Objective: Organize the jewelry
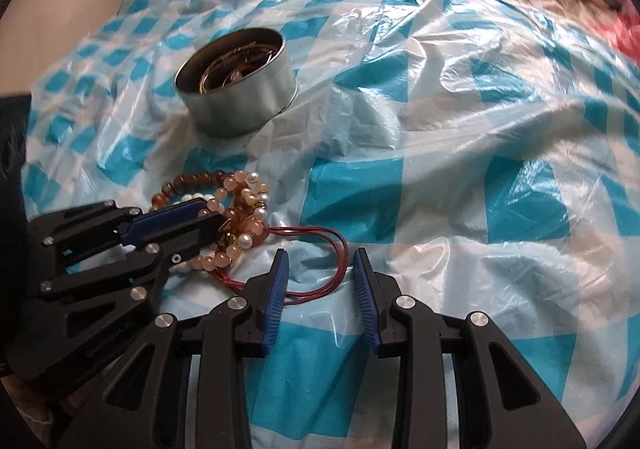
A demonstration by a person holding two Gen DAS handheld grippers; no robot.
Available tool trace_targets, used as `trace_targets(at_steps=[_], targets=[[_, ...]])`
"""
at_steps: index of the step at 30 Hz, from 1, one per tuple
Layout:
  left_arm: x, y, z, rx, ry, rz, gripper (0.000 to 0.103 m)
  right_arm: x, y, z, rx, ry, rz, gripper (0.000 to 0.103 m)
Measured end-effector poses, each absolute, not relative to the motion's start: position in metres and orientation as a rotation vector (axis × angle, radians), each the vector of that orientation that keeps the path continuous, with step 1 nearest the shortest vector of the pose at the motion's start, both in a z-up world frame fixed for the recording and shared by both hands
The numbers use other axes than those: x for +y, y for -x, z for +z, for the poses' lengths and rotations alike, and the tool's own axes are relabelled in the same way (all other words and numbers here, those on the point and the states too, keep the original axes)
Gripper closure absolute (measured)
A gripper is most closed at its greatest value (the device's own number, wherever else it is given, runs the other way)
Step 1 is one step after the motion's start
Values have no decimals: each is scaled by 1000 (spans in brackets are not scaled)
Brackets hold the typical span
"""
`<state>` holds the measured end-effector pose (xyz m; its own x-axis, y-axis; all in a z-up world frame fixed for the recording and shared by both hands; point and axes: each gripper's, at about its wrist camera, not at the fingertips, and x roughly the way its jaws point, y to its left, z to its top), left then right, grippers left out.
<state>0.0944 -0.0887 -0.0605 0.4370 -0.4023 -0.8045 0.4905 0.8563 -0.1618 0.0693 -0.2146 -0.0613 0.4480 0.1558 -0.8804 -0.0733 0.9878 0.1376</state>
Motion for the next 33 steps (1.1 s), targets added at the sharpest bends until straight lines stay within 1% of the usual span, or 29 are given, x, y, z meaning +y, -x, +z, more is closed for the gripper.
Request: trace_targets(at_steps=[2, 3, 4, 5, 6, 7, 14, 18, 27, 33], targets=[[-84, -93, -57, 959, -83, -554, 96, -212, -69, -62, 1096, -65, 152, 77], [-81, -93, -54, 953, -67, -553, 96, -211, -69, -61, 1094, -61, 160, 87], [-77, -92, -51, 944, -45, -552, 96, -210, -69, -61, 1093, -62, 162, 92], [-72, -91, -48, 932, -22, -552, 96, -211, -69, -60, 1089, -68, 163, 94], [-67, -90, -44, 914, 6, -555, 96, -213, -68, -59, 1082, -84, 165, 99], [-62, -89, -40, 898, 24, -557, 96, -216, -67, -57, 1075, -105, 168, 100], [-46, -80, -15, 811, 99, -588, 96, -246, -55, -40, 990, -361, 227, 100], [-42, -77, -5, 784, 106, -589, 96, -252, -50, -28, 937, -449, 256, 100], [-29, -83, 11, 753, 104, -531, 96, -256, -49, 5, 812, -543, 314, 100], [-28, -89, 11, 747, 79, -475, 96, -251, -55, 14, 736, -584, 368, 100]])
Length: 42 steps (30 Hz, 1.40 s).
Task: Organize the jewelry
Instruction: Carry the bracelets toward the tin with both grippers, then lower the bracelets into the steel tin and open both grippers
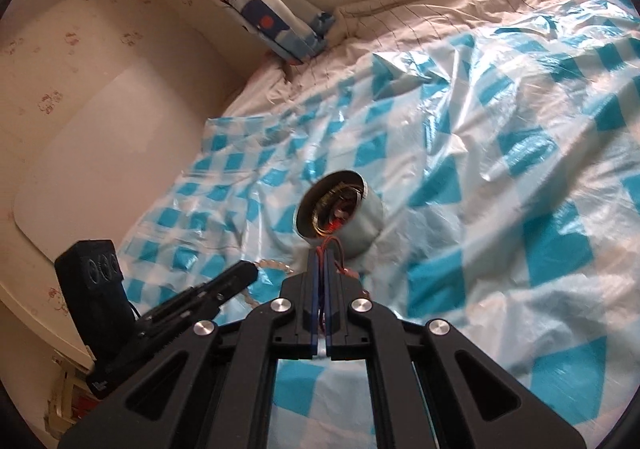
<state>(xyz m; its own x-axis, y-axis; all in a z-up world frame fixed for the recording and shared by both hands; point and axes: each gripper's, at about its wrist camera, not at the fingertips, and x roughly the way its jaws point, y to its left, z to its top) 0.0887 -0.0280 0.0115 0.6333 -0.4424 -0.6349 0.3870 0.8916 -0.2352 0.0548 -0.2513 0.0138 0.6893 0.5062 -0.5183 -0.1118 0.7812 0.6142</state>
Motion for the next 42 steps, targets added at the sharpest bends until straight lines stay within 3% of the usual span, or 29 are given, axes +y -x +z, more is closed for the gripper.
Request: trace_targets(at_steps=[17, 42], targets=[[-23, -119, 28, 678, 118, -405, 96, -231, -88, 23, 606, -638, 450, 100], [-42, -158, 26, 676, 124, -416, 96, -227, -132, 15, 600, -653, 464, 100]])
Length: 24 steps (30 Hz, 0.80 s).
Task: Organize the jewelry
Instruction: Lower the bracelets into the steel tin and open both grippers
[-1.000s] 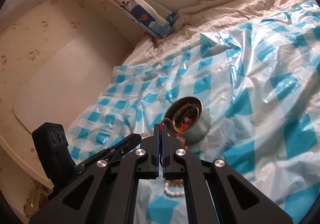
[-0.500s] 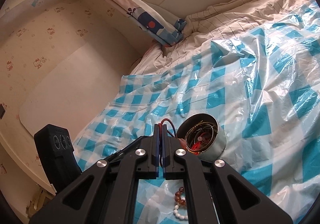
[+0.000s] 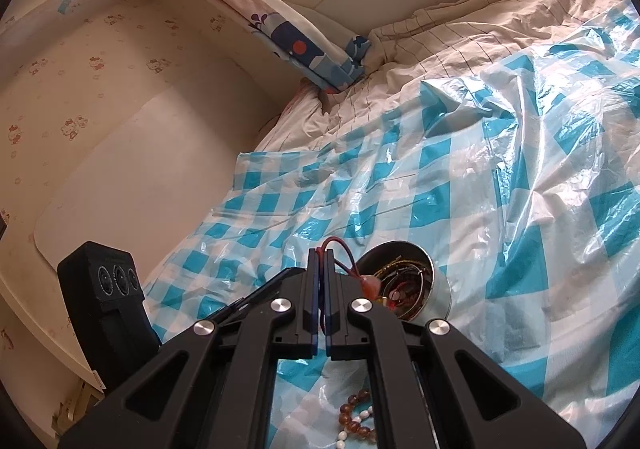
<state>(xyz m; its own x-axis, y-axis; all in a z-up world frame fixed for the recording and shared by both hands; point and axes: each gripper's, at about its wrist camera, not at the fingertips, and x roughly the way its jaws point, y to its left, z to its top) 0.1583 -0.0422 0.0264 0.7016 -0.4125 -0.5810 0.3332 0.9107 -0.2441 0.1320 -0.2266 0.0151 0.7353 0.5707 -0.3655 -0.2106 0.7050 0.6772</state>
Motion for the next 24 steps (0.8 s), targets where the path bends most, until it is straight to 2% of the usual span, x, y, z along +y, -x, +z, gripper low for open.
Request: trace_targets(at_steps=[24], targets=[[-58, -189, -4, 732, 147, -440, 96, -224, -158, -3, 652, -634, 450, 100]])
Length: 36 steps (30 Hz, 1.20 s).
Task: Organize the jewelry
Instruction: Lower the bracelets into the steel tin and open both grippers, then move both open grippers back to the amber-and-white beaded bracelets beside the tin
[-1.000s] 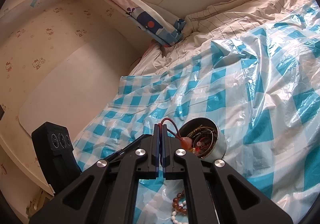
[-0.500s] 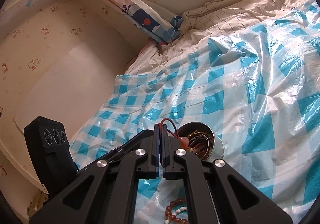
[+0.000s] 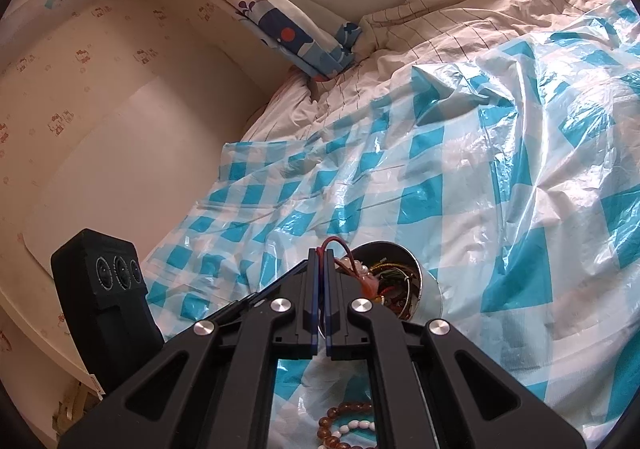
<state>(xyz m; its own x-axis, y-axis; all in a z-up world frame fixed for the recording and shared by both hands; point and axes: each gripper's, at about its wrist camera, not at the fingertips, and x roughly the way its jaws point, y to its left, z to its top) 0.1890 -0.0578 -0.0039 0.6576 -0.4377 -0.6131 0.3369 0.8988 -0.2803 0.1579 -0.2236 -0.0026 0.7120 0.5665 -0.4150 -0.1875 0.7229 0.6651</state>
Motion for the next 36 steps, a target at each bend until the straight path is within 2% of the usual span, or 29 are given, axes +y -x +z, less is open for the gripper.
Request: trace_targets(at_steps=[12, 17, 24, 26, 28, 30, 32, 36], targets=[[-55, -202, -30, 818, 109, -352, 95, -214, -174, -16, 708, -578, 418, 100], [-45, -202, -27, 807, 101, -298, 85, -203, -183, -24, 749, -501, 388, 100], [-34, -201, -24, 795, 101, -242, 81, -183, -195, -36, 823, -367, 352, 100], [-31, -201, -22, 784, 101, -229, 81, -182, -196, -39, 834, -363, 353, 97], [-27, -200, -20, 778, 113, -224, 80, -182, -195, -39, 834, -364, 346, 84], [-26, -199, -20, 775, 114, -217, 75, -184, -193, -35, 816, -365, 341, 79], [-26, -198, -20, 775, 112, -218, 71, -185, -190, -31, 800, -357, 333, 79], [-29, -194, -19, 771, 102, -222, 68, -186, -187, -27, 790, -351, 319, 78]])
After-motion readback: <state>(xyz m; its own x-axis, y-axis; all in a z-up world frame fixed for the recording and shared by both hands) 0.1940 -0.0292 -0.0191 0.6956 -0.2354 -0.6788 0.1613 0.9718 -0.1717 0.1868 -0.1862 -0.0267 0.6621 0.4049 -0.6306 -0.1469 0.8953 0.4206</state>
